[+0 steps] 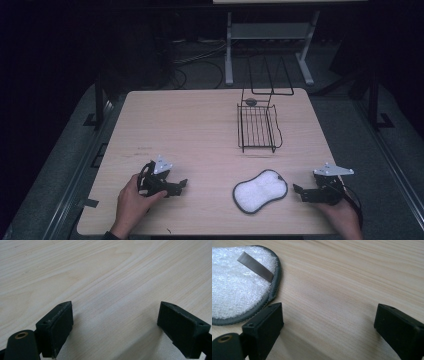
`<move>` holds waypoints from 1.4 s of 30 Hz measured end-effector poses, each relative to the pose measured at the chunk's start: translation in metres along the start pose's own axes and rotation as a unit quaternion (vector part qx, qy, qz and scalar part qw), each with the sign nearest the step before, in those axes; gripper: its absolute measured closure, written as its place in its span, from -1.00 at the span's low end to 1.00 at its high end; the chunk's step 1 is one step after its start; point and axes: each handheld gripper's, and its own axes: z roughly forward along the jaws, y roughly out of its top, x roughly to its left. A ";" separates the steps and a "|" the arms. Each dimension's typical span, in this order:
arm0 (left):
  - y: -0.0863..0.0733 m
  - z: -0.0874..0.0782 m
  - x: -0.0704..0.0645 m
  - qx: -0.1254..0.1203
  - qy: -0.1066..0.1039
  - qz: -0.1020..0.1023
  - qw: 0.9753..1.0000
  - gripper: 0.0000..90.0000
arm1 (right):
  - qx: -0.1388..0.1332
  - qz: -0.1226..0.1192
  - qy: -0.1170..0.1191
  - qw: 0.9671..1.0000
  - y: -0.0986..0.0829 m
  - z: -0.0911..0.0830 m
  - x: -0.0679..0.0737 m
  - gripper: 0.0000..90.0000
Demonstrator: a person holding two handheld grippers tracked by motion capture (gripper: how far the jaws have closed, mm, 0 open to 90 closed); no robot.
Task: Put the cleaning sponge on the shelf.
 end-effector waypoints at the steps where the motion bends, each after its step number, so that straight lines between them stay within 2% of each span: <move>1: 0.000 0.000 0.000 0.000 0.000 0.000 1.000 -0.72 | 0.000 0.000 0.000 1.000 0.000 0.000 0.000 -0.82; 6: 0.000 0.000 0.000 0.000 0.000 0.000 1.000 -0.72 | 0.001 0.000 0.001 1.000 0.000 -0.001 0.000 -0.81; 11: 0.000 0.000 0.000 0.000 0.000 0.000 1.000 -0.72 | 0.015 0.014 0.005 1.000 0.003 -0.007 0.000 -0.65; 15: 0.000 0.000 0.000 0.000 0.000 0.000 1.000 -0.72 | 0.010 0.006 0.016 1.000 0.006 -0.015 0.004 -0.34; 18: 0.000 0.000 0.000 0.000 0.000 -0.001 1.000 -0.72 | 0.007 0.000 0.037 0.999 0.009 -0.020 0.010 -0.03; 19: 0.000 0.000 0.000 0.000 0.000 -0.001 1.000 -0.72 | 0.007 0.000 0.037 0.999 0.009 -0.020 0.010 -0.03; 20: 0.000 0.000 0.000 0.000 0.000 0.000 1.000 -0.72 | 0.008 -0.003 0.048 0.999 0.011 -0.021 0.013 0.10; 21: 0.000 0.000 0.000 0.000 0.000 -0.001 1.000 -0.72 | 0.002 -0.011 0.069 0.998 0.013 -0.023 0.019 0.36; 22: 0.000 0.000 0.000 0.000 0.000 0.000 1.000 -0.72 | -0.003 -0.014 0.079 0.997 0.014 -0.024 0.020 0.48; 24: 0.000 0.000 0.000 0.000 0.000 0.000 1.000 -0.72 | -0.008 -0.021 0.100 0.995 0.018 -0.026 0.026 0.69; 25: 0.000 0.000 0.000 0.000 0.000 0.000 1.000 -0.72 | -0.008 -0.021 0.100 0.995 0.018 -0.026 0.026 0.69; 26: 0.000 0.000 0.000 0.000 0.000 0.000 1.000 -0.72 | -0.012 -0.029 0.119 0.992 0.021 -0.027 0.033 0.86; 28: 0.000 0.000 0.000 0.000 0.000 0.000 1.000 -0.72 | -0.013 -0.040 0.133 0.990 0.023 -0.027 0.040 0.99; 31: 0.000 0.000 0.000 0.000 0.000 0.000 1.000 -0.72 | -0.012 -0.044 0.144 0.989 0.025 -0.026 0.044 0.99; 32: 0.000 0.000 0.000 0.000 0.000 0.000 1.000 -0.72 | -0.013 -0.045 0.160 0.986 0.027 -0.025 0.050 1.00; 36: 0.000 0.000 0.000 0.000 0.000 0.000 1.000 -0.72 | -0.015 -0.062 0.187 0.980 0.030 -0.022 0.064 1.00; 37: 0.000 0.000 0.000 0.000 0.000 0.000 1.000 -0.72 | -0.015 -0.062 0.187 0.980 0.030 -0.022 0.064 1.00; 38: 0.000 0.000 0.000 0.000 0.000 0.000 1.000 -0.72 | -0.011 -0.069 0.200 0.977 0.032 -0.019 0.074 1.00; 42: 0.000 0.000 0.000 0.000 0.000 0.000 1.000 -0.72 | -0.006 -0.088 0.214 0.973 0.035 -0.013 0.086 1.00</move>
